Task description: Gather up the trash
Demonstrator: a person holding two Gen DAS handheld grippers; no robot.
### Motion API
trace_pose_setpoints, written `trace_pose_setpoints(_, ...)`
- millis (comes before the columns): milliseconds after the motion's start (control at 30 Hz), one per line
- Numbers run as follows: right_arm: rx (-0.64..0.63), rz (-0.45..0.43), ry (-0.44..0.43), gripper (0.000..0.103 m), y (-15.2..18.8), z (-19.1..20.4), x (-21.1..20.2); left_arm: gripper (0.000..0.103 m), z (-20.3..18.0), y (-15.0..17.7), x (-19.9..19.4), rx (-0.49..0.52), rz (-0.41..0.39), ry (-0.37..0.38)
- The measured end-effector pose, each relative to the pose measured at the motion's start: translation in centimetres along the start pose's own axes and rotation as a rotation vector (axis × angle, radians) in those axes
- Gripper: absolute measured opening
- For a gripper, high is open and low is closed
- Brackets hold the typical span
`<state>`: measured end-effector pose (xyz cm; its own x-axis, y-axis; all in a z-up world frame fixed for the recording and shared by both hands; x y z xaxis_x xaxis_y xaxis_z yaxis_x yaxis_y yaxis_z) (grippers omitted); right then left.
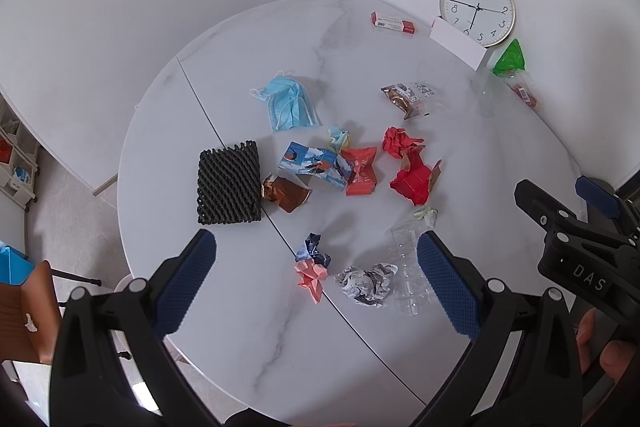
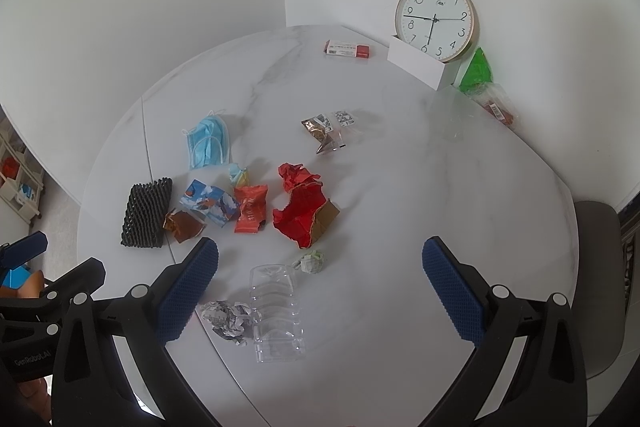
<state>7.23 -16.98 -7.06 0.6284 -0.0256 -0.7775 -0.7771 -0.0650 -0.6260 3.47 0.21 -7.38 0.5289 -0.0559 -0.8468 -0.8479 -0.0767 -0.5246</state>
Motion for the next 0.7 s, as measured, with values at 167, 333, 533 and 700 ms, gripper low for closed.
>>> trace_pose_setpoints(167, -0.001, 0.0, -0.001, 0.101, 0.2, 0.31, 0.03, 0.097, 0.01, 0.03, 0.02, 0.0, 0.001, -0.001)
trace_pose_setpoints(333, -0.002, 0.001, -0.002, 0.101, 0.07, 0.18, 0.03, 0.097, 0.04, 0.06, 0.04, 0.0, 0.002, -0.002)
trace_pose_setpoints(533, 0.0, 0.002, -0.002, 0.101, 0.05, 0.16, 0.03, 0.097, 0.04, 0.18, 0.05, -0.001, 0.002, -0.001)
trace_pose_setpoints(700, 0.0, 0.006, -0.002, 0.101, 0.22, 0.36, 0.18, 0.097, 0.05, 0.32, 0.14, 0.0, 0.008, -0.002)
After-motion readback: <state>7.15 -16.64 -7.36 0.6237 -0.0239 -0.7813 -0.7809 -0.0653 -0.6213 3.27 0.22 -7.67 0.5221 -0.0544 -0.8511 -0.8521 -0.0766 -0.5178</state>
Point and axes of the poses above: each gripper's, at about its wrist camera, not at the fingertips, and x roughly the way its jaws point, z to its left, y to its underside, the point moved 7 cm from there along x, roughly the way its jaws point, and after that the axes turned 3 degrees about y, right-handed, at the moved point
